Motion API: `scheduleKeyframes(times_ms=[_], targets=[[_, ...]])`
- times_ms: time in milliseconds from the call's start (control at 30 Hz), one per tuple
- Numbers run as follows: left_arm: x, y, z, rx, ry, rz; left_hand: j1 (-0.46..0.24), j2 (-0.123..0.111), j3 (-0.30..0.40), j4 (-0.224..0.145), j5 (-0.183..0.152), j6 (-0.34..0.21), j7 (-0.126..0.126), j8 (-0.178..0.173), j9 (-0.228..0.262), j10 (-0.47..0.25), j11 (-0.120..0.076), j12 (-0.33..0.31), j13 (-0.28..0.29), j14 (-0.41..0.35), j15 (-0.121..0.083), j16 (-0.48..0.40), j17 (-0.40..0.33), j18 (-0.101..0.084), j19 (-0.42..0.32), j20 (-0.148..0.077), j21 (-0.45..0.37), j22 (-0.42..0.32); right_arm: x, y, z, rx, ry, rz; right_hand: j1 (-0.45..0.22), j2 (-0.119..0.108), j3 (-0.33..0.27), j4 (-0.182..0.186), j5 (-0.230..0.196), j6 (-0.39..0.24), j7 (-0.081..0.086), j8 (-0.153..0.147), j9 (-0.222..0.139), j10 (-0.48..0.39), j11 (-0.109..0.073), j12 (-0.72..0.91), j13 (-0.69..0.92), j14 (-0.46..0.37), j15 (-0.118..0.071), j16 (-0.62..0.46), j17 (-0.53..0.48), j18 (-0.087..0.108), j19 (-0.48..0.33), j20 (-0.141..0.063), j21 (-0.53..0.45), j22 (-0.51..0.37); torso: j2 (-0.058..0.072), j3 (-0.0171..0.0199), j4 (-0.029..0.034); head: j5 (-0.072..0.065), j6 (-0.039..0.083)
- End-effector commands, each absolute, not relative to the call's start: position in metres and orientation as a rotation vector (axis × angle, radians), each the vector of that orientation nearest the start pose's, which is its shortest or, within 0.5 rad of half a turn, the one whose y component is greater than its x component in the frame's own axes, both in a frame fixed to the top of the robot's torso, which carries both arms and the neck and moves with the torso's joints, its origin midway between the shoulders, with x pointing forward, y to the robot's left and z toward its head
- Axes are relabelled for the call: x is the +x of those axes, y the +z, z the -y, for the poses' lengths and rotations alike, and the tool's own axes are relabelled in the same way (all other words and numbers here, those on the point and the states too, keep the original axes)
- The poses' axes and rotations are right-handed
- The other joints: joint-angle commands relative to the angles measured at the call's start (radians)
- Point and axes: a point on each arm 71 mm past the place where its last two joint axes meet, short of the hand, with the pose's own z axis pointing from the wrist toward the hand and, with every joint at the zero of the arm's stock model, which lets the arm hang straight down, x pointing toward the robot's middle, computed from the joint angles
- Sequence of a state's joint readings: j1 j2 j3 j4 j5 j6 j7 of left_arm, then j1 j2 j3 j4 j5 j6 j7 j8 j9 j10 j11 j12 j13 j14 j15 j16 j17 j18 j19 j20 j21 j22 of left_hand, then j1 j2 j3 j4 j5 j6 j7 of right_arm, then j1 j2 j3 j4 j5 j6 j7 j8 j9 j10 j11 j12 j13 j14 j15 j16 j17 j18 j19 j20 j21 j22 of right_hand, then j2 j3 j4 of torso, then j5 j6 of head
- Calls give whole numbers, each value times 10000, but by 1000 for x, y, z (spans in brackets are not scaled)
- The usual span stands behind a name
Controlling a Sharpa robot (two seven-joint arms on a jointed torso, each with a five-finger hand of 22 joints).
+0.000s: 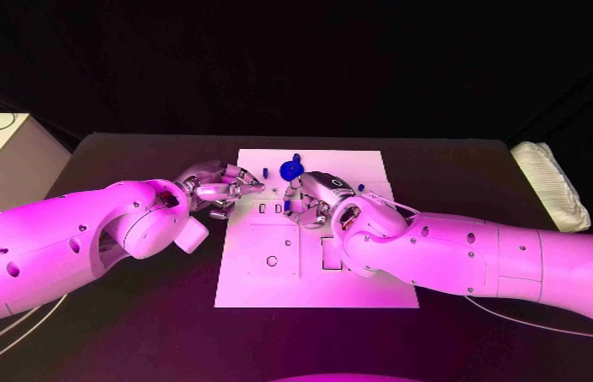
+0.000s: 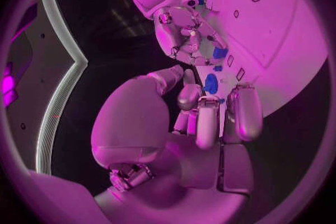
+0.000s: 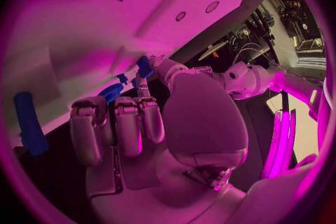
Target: Assemble the parts on the task board
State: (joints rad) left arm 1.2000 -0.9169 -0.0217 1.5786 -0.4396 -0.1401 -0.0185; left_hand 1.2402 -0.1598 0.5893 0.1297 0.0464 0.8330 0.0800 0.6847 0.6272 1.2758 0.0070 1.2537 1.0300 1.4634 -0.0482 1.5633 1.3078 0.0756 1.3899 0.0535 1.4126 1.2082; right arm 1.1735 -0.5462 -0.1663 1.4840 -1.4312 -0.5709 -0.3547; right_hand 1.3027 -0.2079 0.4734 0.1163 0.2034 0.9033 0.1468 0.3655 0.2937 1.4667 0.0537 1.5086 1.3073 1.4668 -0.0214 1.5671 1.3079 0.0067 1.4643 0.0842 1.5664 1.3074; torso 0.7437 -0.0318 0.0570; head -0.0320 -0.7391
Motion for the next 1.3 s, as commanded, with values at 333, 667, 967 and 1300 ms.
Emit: scheduleKeyframes(times_ms=[333,667,967,1300], targets=[[471,-191,-215,-7548,-12509,-19658,-95,16,51,3,52,-27,-22,72,29,-26,-27,-60,-17,1009,-72,-29,2455,-17,34,-67,-47,14,459,-228,76,-308,7066,-16452,-183,-108,-123,35,-94,-153,19,-72,-39,90,121,-100,1756,1040,101,37,2629,-67,1065,29,44,2634,1,-2,-11,10,-11],[471,-191,-215,-7517,-12464,-19742,-110,4,56,6,51,-43,-20,81,56,-18,-27,-51,1,1011,-74,-26,2459,-17,34,-71,-48,14,459,-228,76,-297,7058,-16484,-288,-182,-222,109,-113,-401,94,-179,-119,-294,189,-393,1417,1040,158,37,2629,-67,1065,76,44,2634,9,6,-10,-40,-33],[471,-192,-215,-7502,-12374,-19837,-135,-6,56,18,50,-57,-18,93,87,2,-27,-32,32,1022,-75,-8,2490,-26,54,-74,-29,54,459,-226,76,-166,7228,-16215,-402,-302,-541,253,-324,-766,178,-324,-233,-699,271,-715,1050,1032,231,23,2601,-67,1065,141,44,2634,2,8,-1,-80,0],[475,-195,-219,-7326,-11238,-20006,-752,-316,-380,428,44,-250,68,157,450,-49,46,-81,-50,1013,-21,-26,2464,-25,49,-48,-35,45,451,-208,80,-168,8823,-15181,548,12,-2361,856,-337,-1216,350,-626,-486,-841,432,-776,914,1018,375,-5,2550,-67,1065,289,44,2634,-38,23,-31,-55,96]])
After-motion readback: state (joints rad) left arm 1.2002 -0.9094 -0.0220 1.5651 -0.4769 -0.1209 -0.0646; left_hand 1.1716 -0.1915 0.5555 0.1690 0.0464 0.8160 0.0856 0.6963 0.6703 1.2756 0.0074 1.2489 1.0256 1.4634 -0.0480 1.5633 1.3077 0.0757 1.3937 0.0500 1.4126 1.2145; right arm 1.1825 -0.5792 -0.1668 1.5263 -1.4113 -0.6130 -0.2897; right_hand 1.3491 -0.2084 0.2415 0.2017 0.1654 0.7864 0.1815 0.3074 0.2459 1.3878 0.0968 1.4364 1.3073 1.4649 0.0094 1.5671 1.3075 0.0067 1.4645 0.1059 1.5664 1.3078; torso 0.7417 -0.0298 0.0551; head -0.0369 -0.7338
